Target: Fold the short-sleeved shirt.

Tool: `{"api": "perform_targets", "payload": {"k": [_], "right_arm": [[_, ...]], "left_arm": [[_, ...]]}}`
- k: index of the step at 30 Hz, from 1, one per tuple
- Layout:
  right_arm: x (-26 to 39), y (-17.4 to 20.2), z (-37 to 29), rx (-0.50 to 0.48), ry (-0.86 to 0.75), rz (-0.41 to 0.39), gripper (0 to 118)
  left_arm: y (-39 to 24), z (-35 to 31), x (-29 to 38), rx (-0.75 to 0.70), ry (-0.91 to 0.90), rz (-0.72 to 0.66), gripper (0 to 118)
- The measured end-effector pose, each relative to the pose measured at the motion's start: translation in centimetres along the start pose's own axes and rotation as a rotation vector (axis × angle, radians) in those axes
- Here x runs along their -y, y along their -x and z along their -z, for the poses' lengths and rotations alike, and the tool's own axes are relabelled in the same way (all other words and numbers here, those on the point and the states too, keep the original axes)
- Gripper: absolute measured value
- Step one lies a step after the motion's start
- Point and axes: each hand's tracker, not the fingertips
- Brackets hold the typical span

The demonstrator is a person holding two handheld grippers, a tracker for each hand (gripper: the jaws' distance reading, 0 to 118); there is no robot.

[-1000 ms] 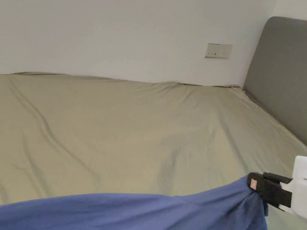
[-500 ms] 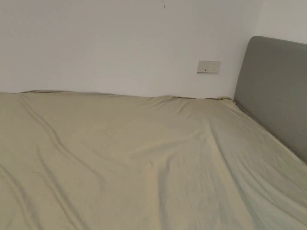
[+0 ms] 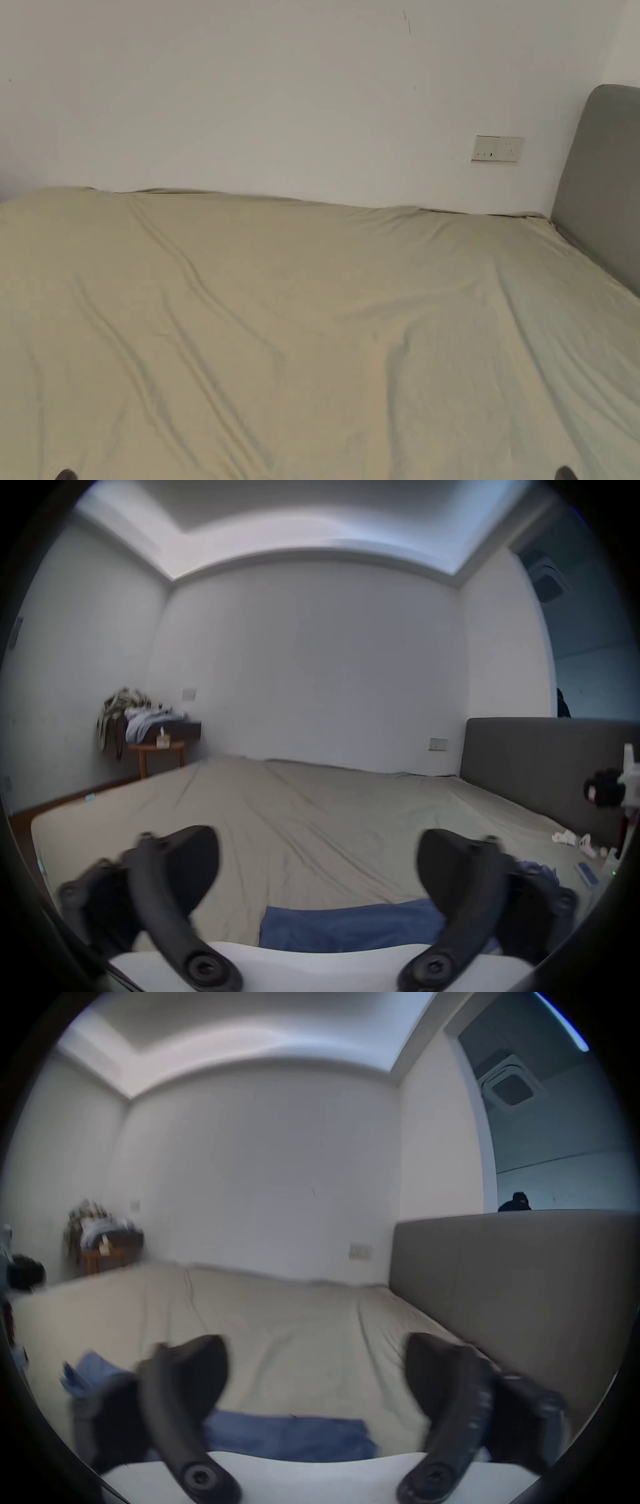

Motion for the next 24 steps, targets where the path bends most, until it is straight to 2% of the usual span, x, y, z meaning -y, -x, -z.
{"api": "perform_targets", "payload": {"k": [1, 2, 3, 4, 5, 6, 7, 8, 11, 12, 13, 14, 15, 16, 18, 24], "right_arm": [[0.2, 0.6, -0.3, -0.019, -0.016, 0.051, 68], [0.6, 1.4, -0.3, -0.025, -0.006, 0.101, 19], [1.2, 2.4, -0.2, -0.060, 0.021, 0.144, 1], [1.5, 3.3, 0.1, 0.009, 0.002, 0.119, 1], [1.5, 3.7, 0.6, -0.052, 0.036, 0.127, 1], [1.7, 4.4, 1.1, -0.069, 0.055, 0.133, 1], [1.8, 5.0, 1.3, -0.053, 0.051, 0.123, 1], [1.6, 3.6, 0.3, -0.066, 0.063, 0.115, 1], [1.4, 3.7, 0.4, -0.087, 0.077, 0.086, 2], [1.3, 4.0, 0.2, -0.102, 0.083, 0.082, 2], [1.3, 4.0, 0.2, -0.109, 0.088, 0.086, 2], [1.3, 3.9, 0.3, -0.112, 0.090, 0.093, 2], [1.2, 4.0, 0.4, -0.116, 0.092, 0.095, 2], [1.0, 4.2, 0.3, -0.117, 0.097, 0.097, 2], [1.1, 4.2, 0.4, -0.115, 0.110, 0.109, 2], [1.8, 4.5, 0.9, -0.107, 0.162, 0.120, 2]], "left_arm": [[-0.4, -0.5, 0.2, 0.014, 0.007, -0.001, 85], [-0.8, -1.0, 0.5, 0.019, 0.008, -0.006, 42], [-2.2, -1.6, -0.7, 0.019, 0.011, -0.009, 1], [-2.4, -1.7, -0.6, 0.036, 0.009, -0.019, 0], [-2.3, -1.7, -0.8, 0.081, 0.049, -0.039, 0], [-2.4, -1.7, -0.8, 0.106, 0.072, -0.056, 0], [-1.8, -1.5, -0.9, 0.067, 0.041, -0.043, 0], [-1.4, -1.4, -1.1, 0.068, 0.041, -0.055, 0], [3.9, 1.2, -1.7, 0.123, 0.149, -0.329, 0], [6.8, 3.5, -1.6, 0.194, 0.270, -0.490, 3], [9.1, 5.7, -1.0, 0.202, 0.394, -0.647, 19], [11.6, 8.0, 0.3, 0.194, 0.533, -0.784, 50], [13.5, 10.1, 2.0, 0.237, 0.643, -0.830, 97], [14.4, 11.4, 3.6, 0.268, 0.728, -0.843, 118], [15.1, 12.4, 6.9, 0.252, 0.886, -0.803, 117], [12.8, 14.3, 12.7, 0.289, 0.991, -0.887, 116]]}}
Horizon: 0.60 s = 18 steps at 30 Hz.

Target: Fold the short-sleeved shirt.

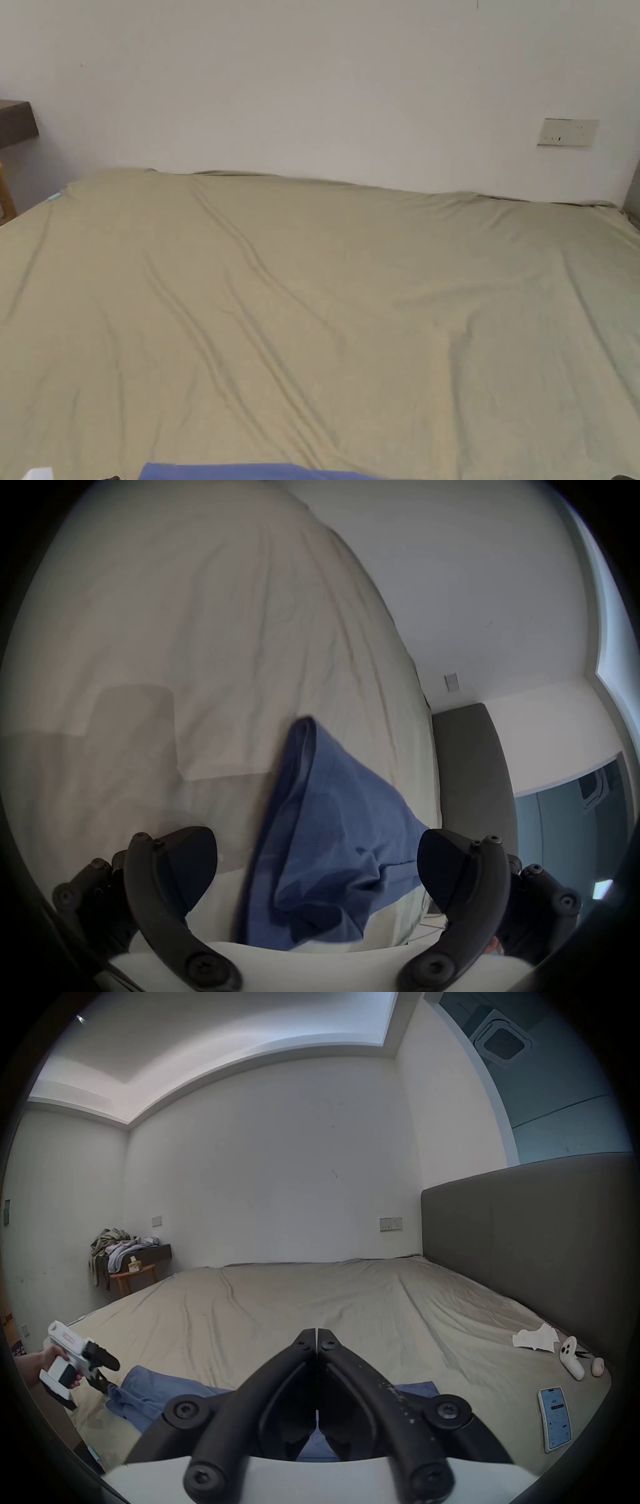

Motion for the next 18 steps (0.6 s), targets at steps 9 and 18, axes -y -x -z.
{"api": "perform_targets", "payload": {"k": [9, 18], "right_arm": [[0.0, 0.6, 0.3, -0.023, 0.015, 0.003, 2], [-0.8, -0.5, -0.7, 0.007, 0.002, -0.003, 2]], "left_arm": [[-4.6, 5.1, 1.8, -0.009, 0.044, 0.130, 8], [1.7, -4.5, -1.5, 0.063, -0.114, 0.011, 6]]}}
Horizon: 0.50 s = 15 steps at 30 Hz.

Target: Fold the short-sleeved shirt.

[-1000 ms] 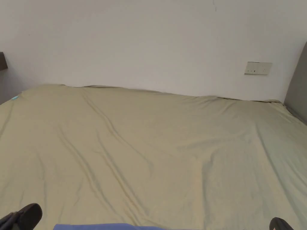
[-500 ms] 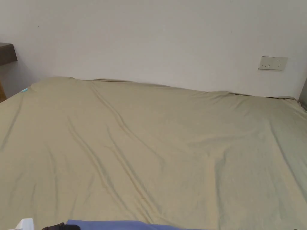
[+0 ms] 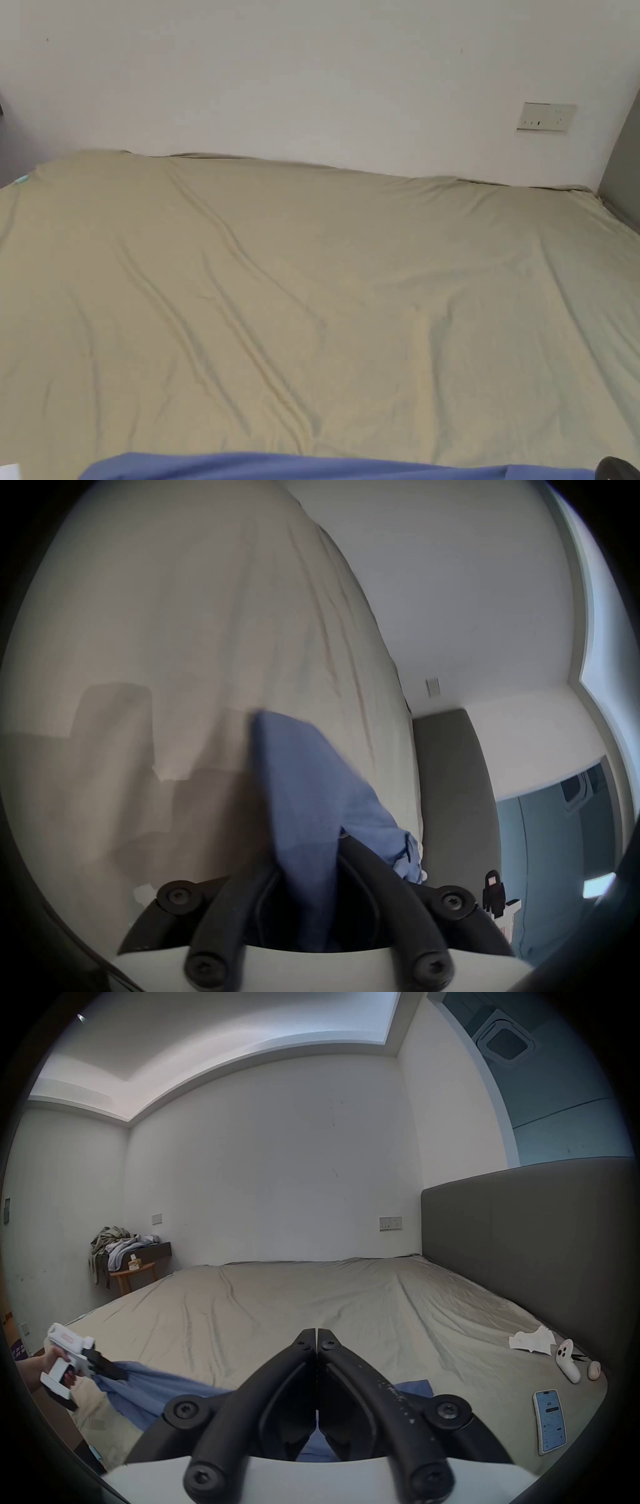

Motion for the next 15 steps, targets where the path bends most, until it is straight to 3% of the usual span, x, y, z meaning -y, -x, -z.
{"api": "perform_targets", "payload": {"k": [4, 8, 12, 15], "right_arm": [[-0.2, -0.2, -0.3, 0.012, -0.015, 0.018, 2], [-0.1, -0.1, -0.3, 0.011, -0.015, 0.025, 2], [-0.1, 0.1, -0.5, -0.001, -0.016, 0.037, 2], [-0.3, 0.1, -1.0, -0.012, -0.023, 0.032, 2]], "left_arm": [[2.3, -5.3, -1.5, -0.167, -0.105, 0.005, 5], [1.2, -8.3, -2.2, -0.216, -0.179, 0.013, 6], [-7.4, -7.1, -0.3, -0.141, -0.142, 0.172, 6], [-16.1, -3.8, 2.3, -0.052, -0.071, 0.390, 6]]}}
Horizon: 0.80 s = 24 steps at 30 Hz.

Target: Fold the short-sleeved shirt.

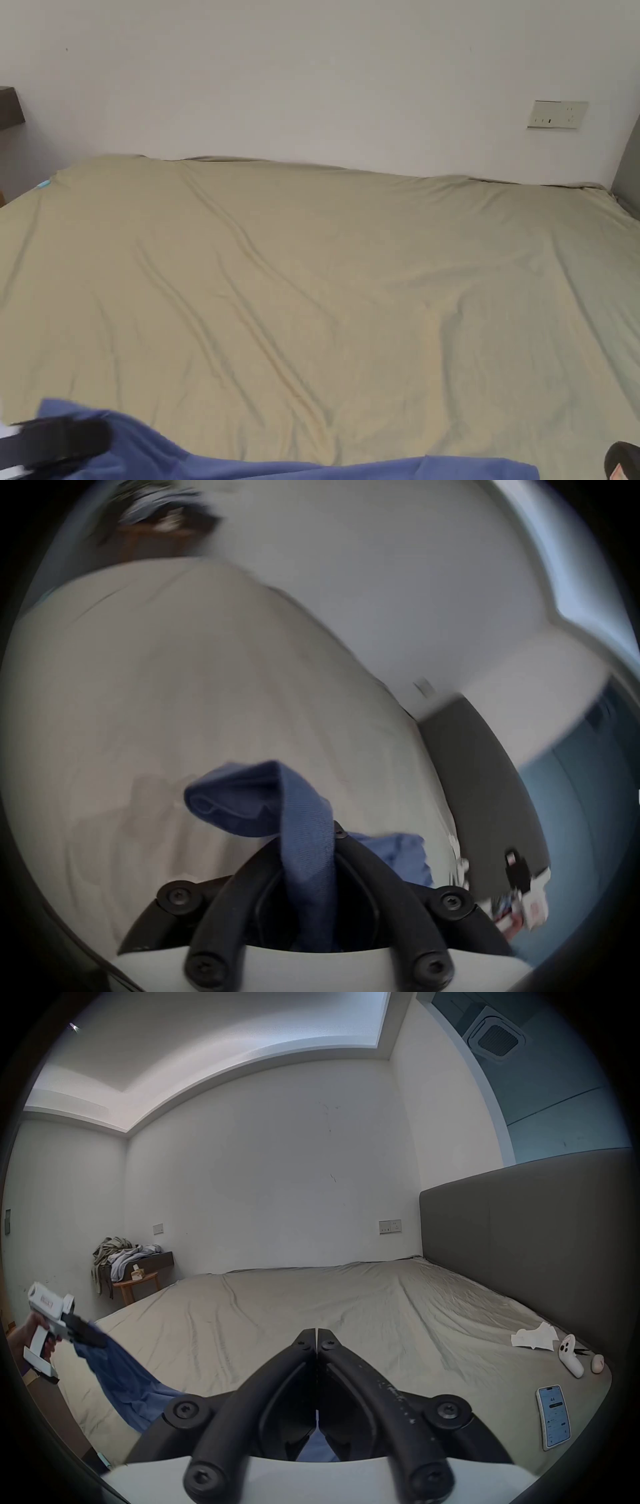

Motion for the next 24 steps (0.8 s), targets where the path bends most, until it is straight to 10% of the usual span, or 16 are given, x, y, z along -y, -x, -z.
{"api": "perform_targets", "payload": {"k": [9, 12, 14, 19, 20, 22, 24], "right_arm": [[-0.4, -1.6, -2.6, 0.017, -0.025, 0.018, 2], [-0.3, -2.3, -3.6, 0.036, -0.023, 0.008, 2], [-0.3, -3.0, -4.2, 0.044, -0.026, 0.016, 2], [0.3, -4.1, -4.4, 0.074, -0.021, 0.063, 2], [0.5, -4.2, -4.2, 0.074, -0.021, 0.072, 2], [0.8, -4.2, -4.0, 0.074, -0.014, 0.076, 2], [0.9, -4.0, -3.8, 0.065, 0.000, 0.079, 2]], "left_arm": [[-12.8, 19.5, 9.8, -0.029, 0.338, 0.343, 14], [-11.8, 23.2, 12.5, -0.113, 0.416, 0.353, 86], [-11.7, 22.0, 12.6, -0.069, 0.398, 0.348, 103], [-11.2, 13.9, 9.6, -0.033, 0.149, 0.386, 94], [-10.7, 12.7, 9.3, -0.090, 0.052, 0.422, 79], [-10.2, 12.0, 9.8, -0.195, -0.098, 0.467, 1], [-9.9, 13.5, 11.3, -0.290, -0.132, 0.492, 0]]}}
